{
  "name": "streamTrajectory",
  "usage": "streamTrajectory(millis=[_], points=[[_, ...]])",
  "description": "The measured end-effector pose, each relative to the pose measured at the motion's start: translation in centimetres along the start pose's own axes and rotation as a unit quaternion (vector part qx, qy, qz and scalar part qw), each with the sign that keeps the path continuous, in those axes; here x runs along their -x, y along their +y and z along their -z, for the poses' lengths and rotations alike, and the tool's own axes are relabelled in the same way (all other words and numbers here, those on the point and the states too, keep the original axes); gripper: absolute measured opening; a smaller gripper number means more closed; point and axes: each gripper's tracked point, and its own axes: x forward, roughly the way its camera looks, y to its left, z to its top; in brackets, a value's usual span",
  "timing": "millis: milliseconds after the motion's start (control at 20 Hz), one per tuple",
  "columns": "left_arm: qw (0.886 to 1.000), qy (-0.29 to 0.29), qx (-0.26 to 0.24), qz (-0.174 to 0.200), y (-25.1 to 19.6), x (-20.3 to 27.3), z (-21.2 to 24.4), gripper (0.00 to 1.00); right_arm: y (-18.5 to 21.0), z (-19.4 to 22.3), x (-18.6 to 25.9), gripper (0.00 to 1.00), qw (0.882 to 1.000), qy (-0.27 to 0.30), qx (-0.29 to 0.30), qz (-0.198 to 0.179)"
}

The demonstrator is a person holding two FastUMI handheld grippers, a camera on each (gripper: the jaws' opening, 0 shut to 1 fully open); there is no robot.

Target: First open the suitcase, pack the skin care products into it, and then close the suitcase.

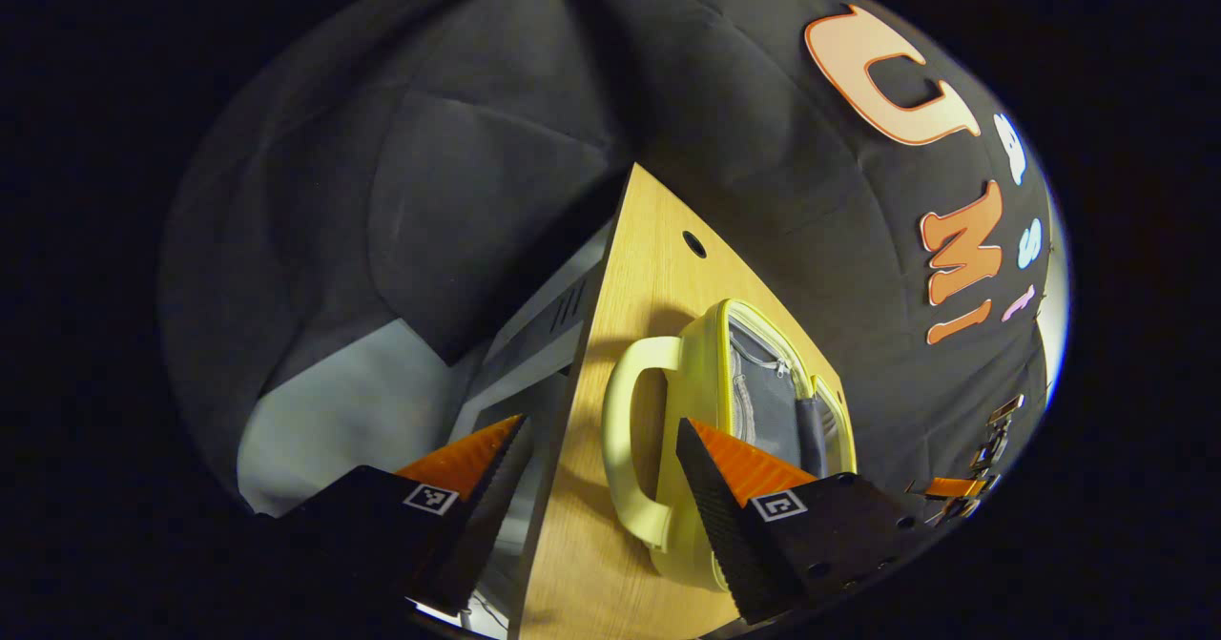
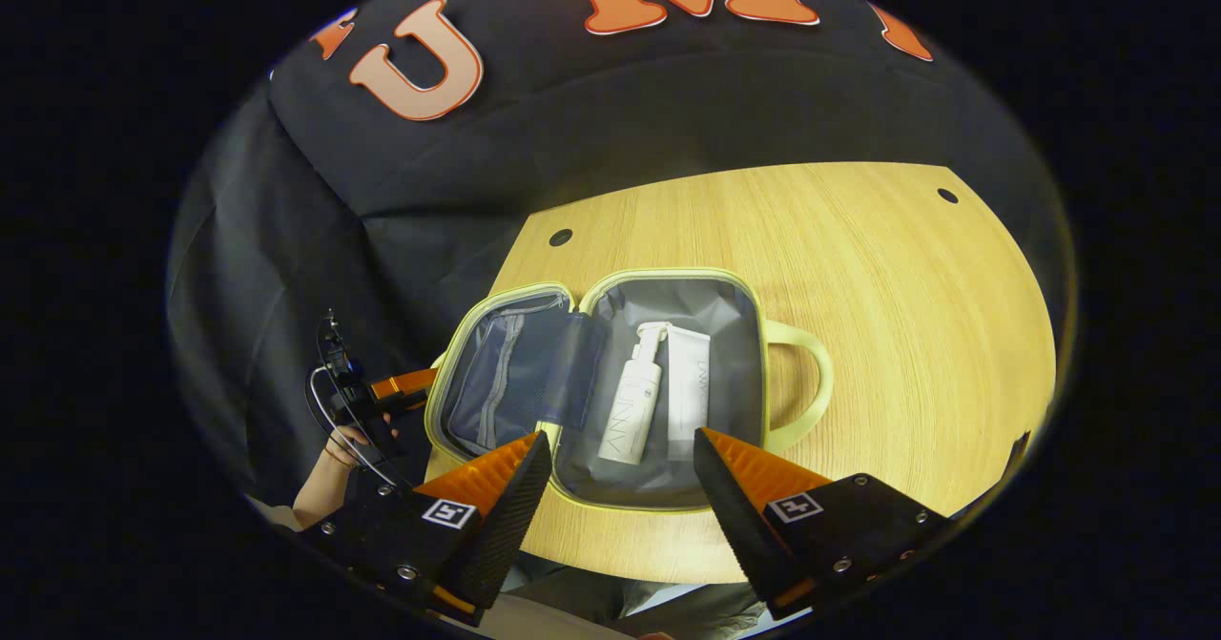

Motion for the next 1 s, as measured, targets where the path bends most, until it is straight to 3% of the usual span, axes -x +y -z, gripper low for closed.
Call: streamTrajectory(millis=[50, 200, 250, 300, 600, 1000], points=[[1.0, -0.004, -0.001, -0.008, 0.3, -0.1, 0.0, 0.95, -0.1, 0.1, 0.1, 0.96, 1.0, -0.001, -0.004, 0.0], [0.999, -0.001, -0.018, -0.044, 2.1, -0.5, 0.0, 0.4, -0.7, -0.3, 0.4, 0.96, 1.0, -0.009, -0.011, 0.002], [0.999, -0.004, -0.011, -0.05, 2.1, -1.2, -0.6, 0.31, -1.0, -0.7, 0.5, 0.96, 1.0, -0.017, -0.011, 0.004], [0.998, -0.002, -0.018, -0.058, 1.7, -1.4, -0.9, 0.15, -1.5, -1.3, 0.6, 0.96, 1.0, -0.026, -0.011, 0.009], [0.988, -0.004, -0.118, -0.098, -2.6, 2.3, -2.2, 0.11, -3.0, -4.3, 2.3, 0.96, 0.998, -0.065, -0.004, 0.014], [0.98, -0.059, -0.166, -0.097, -15.2, 8.5, -5.9, 0.11, -6.4, -9.2, 6.3, 0.95, 0.994, -0.107, 0.01, 0.004]])
